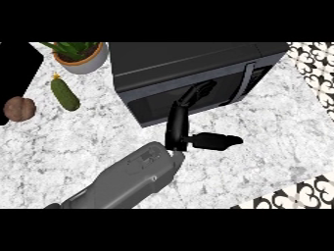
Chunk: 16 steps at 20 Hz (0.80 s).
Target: Pick up the milk, place it into the microwave and close the microwave
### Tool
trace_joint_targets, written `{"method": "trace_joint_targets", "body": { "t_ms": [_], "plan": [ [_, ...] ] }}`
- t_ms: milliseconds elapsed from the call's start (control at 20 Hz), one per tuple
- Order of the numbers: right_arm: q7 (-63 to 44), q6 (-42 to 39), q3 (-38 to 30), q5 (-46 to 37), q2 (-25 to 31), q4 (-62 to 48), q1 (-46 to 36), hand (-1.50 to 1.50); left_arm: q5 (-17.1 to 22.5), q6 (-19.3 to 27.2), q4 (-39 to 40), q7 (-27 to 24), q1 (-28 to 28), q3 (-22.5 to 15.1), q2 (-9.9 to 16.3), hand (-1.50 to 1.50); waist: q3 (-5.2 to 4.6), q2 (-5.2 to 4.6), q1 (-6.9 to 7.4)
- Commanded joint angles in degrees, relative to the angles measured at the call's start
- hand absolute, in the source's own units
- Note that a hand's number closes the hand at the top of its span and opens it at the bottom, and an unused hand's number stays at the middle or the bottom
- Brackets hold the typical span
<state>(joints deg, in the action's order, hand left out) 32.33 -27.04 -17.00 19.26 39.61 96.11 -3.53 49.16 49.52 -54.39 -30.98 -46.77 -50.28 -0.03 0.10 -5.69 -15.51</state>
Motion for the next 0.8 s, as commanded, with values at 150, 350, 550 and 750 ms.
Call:
{"method": "trace_joint_targets", "body": {
  "t_ms": [150, 350, 550, 750],
  "plan": [
    [-2.42, -4.62, 2.06, 7.76, -1.76, -4.91, -0.84, -1.5, 2.65, 0.56, 4.61, -1.18, -3.75, 3.46, 0.03, -1.5, -0.07, -0.72, 0.26],
    [-3.41, -6.2, 2.04, 10.26, -1.28, -6.8, -1.57, -1.5, 4.09, 0.54, 4.93, -2.16, -4.28, 3.94, 0.03, -1.5, -0.08, -0.53, -0.14],
    [-4.71, -7.59, 1.53, 12.12, 0.31, -8.51, -2.75, -1.5, 4.99, 0.37, 5.63, -3.21, -3.93, 3.06, 0.03, -1.5, -0.12, -0.46, -0.57],
    [-5.54, -8.25, 0.85, 14.39, 1.04, -10.7, -4.65, -1.5, 6.15, 0.07, 5.39, -4.03, -4.21, 2.92, 0.03, -1.5, -0.06, -0.71, -0.28]
  ]
}}
